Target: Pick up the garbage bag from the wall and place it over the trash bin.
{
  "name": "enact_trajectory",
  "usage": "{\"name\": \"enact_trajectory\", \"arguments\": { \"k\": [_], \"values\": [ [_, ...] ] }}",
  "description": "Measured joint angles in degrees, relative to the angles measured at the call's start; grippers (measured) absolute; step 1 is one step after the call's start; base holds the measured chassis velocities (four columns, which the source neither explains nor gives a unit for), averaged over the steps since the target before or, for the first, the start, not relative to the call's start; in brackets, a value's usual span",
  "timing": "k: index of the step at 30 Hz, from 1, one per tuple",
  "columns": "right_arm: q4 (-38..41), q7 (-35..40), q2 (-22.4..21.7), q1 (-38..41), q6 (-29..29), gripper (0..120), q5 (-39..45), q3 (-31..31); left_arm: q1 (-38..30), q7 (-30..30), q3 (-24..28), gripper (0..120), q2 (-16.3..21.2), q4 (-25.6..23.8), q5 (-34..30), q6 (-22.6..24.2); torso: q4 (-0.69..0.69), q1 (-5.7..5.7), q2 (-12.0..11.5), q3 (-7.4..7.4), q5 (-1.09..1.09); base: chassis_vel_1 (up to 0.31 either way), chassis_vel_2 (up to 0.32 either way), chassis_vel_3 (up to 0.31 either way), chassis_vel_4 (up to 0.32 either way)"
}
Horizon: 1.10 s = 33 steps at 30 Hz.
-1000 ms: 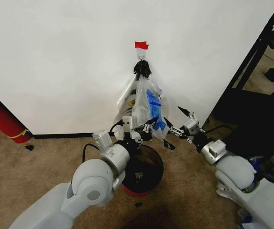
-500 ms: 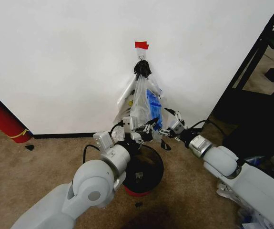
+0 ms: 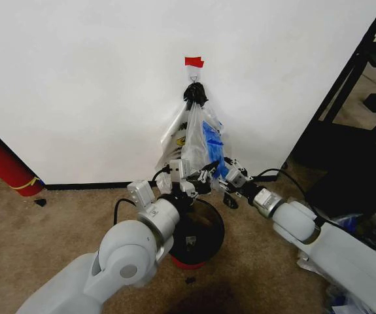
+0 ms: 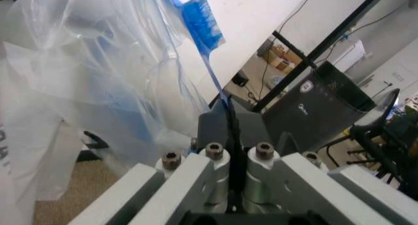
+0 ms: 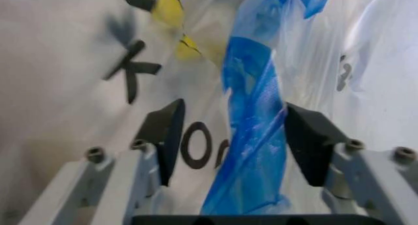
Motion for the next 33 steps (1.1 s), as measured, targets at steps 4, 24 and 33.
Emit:
{"name": "enact_trajectory", "arguments": {
  "k": [4, 24, 33],
  "values": [
    [-0.58, 0.4, 0.33, 1.46, -0.66, 39, 0.61, -1.35, -0.12, 0.06, -0.1, 0, 0.09, -0.22, -0.08, 0.0, 0.0, 0.0, 0.0, 0.0, -0.02, 0.0, 0.0, 0.0, 0.0],
    [2.92, 4.75, 2.76, -5.45, -1.38, 0, 6.8, 5.26, 2.08, -0.2, -2.51, 0, 1.07, 0.23, -0.1, -0.18, -0.01, 0.0, 0.0, 0.0, 0.0, 0.0, 0.0, 0.0, 0.0],
    [5.63, 5.43, 3.69, -11.25, -0.67, 0, 7.47, 10.71, 3.06, -0.25, -3.15, 0, 1.33, 0.03, 0.43, -0.32, -0.01, 0.0, 0.0, 0.0, 0.0, 0.0, 0.0, 0.0, 0.0]
  ]
}}
